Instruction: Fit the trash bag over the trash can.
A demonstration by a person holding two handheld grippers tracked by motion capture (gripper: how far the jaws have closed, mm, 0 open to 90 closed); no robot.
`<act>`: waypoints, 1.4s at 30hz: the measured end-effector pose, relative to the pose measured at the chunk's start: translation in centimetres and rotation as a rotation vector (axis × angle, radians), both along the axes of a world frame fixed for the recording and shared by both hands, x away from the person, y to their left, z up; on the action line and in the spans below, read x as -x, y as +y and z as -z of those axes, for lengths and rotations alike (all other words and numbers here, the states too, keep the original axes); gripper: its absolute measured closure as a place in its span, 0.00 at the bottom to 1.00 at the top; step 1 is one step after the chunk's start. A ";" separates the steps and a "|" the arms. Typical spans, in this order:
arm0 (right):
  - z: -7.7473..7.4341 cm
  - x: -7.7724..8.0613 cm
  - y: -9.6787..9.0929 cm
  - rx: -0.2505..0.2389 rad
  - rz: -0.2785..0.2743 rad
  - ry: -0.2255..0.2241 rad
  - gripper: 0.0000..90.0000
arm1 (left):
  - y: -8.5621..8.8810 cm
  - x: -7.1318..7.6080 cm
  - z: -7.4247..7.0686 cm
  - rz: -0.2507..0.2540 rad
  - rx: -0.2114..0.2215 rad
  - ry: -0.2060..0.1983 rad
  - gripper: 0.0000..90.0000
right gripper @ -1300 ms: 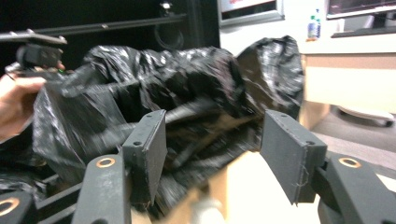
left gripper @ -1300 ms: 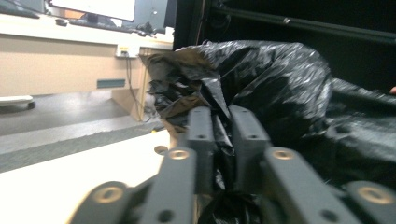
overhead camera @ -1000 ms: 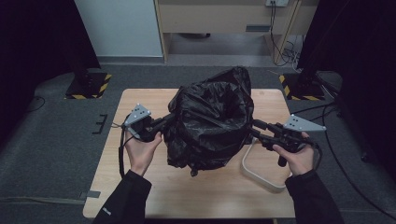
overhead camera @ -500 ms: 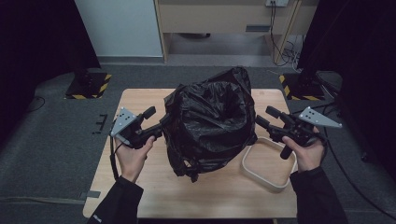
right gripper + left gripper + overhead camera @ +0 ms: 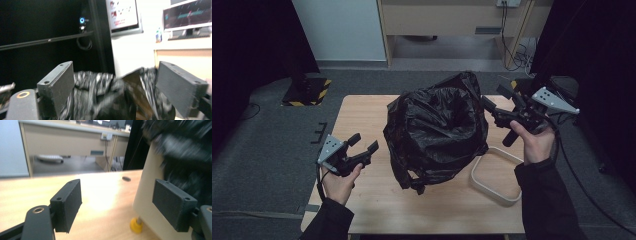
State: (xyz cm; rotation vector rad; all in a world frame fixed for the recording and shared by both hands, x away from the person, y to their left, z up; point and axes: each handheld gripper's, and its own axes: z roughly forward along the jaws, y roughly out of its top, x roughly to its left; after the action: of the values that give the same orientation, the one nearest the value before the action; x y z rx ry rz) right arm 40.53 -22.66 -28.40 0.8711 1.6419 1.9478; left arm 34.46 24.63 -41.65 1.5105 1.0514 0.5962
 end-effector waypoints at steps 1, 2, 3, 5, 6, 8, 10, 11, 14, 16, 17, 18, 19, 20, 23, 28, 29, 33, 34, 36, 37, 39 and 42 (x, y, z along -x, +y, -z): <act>-0.4 -0.1 0.2 -0.003 -0.005 -0.003 0.18 | 0.0 0.0 0.6 -0.002 -0.017 0.015 0.25; -0.9 -0.2 0.6 -0.015 -0.012 -0.009 0.18 | 0.0 -0.1 1.2 -0.005 -0.027 0.033 0.26; -1.4 -0.3 1.0 -0.025 -0.030 -0.010 0.20 | 0.0 -0.3 1.9 -0.005 -0.030 0.056 0.26; -2.4 -0.4 1.9 -0.026 -0.048 -0.012 0.20 | 0.0 -0.7 3.3 -0.006 -0.048 0.101 0.26; -2.9 -0.4 2.4 -0.020 -0.052 -0.016 0.19 | 0.1 -0.9 3.9 -0.005 -0.065 0.120 0.26; -3.8 -0.5 3.2 -0.008 -0.064 -0.025 0.19 | 0.2 -1.4 5.1 -0.002 -0.104 0.156 0.25; -4.6 -0.7 4.1 -0.007 -0.076 -0.033 0.20 | 0.5 -1.7 6.2 -0.009 -0.135 0.197 0.25; -4.9 -0.8 4.5 -0.006 -0.083 -0.032 0.21 | 0.6 -1.8 6.7 -0.009 -0.142 0.218 0.25; -5.7 -1.3 6.0 0.008 -0.098 -0.025 0.28 | 0.7 -2.1 8.0 -0.006 -0.163 0.286 0.24; -6.0 -1.7 7.1 0.019 -0.112 -0.013 0.36 | 0.4 -2.3 8.6 0.008 -0.199 0.320 0.24; -6.0 -1.9 7.7 0.036 -0.124 -0.004 0.40 | 0.2 -2.3 8.7 0.017 -0.215 0.329 0.24; -6.0 -2.1 8.4 0.055 -0.136 0.005 0.43 | 0.0 -2.4 8.8 0.027 -0.226 0.335 0.23; -5.9 -2.2 9.2 0.074 -0.146 0.015 0.46 | -0.2 -2.4 8.8 0.037 -0.230 0.336 0.23; -5.8 -2.4 9.9 0.096 -0.157 0.029 0.49 | -0.3 -2.5 8.8 0.040 -0.227 0.332 0.23; -4.8 -3.0 12.2 0.170 -0.174 0.081 0.55 | -0.6 -2.4 8.6 0.052 -0.230 0.322 0.23; -1.9 -4.3 14.8 0.369 -0.161 0.196 0.60 | -0.3 -2.4 8.5 0.048 -0.229 0.327 0.23; -1.9 -4.3 14.8 0.369 -0.161 0.196 0.60 | -0.3 -2.4 8.5 0.048 -0.229 0.327 0.23; 0.8 -4.9 16.3 0.496 -0.192 0.302 0.54 | -0.2 -2.4 8.5 0.040 -0.224 0.333 0.23; 1.1 -5.0 16.4 0.509 -0.186 0.309 0.48 | -0.2 -2.4 8.5 0.042 -0.225 0.334 0.23; 1.3 -5.2 16.5 0.501 -0.195 0.347 0.32 | -0.2 -2.4 8.5 0.044 -0.227 0.336 0.23; 1.4 -5.3 16.6 0.503 -0.215 0.376 0.29 | -0.2 -2.4 8.6 0.046 -0.228 0.337 0.23; 1.2 -5.2 16.4 0.514 -0.223 0.359 0.29 | -0.3 -2.4 8.5 0.048 -0.227 0.340 0.23; 0.6 -4.9 16.0 0.477 -0.226 0.333 0.29 | -0.3 -2.4 8.6 0.049 -0.230 0.342 0.23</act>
State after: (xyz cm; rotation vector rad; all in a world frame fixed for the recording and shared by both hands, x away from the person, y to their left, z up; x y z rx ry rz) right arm 45.47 -6.65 -29.01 0.8738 2.3594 1.4831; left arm 36.86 24.36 -50.21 1.8814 1.2315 0.4440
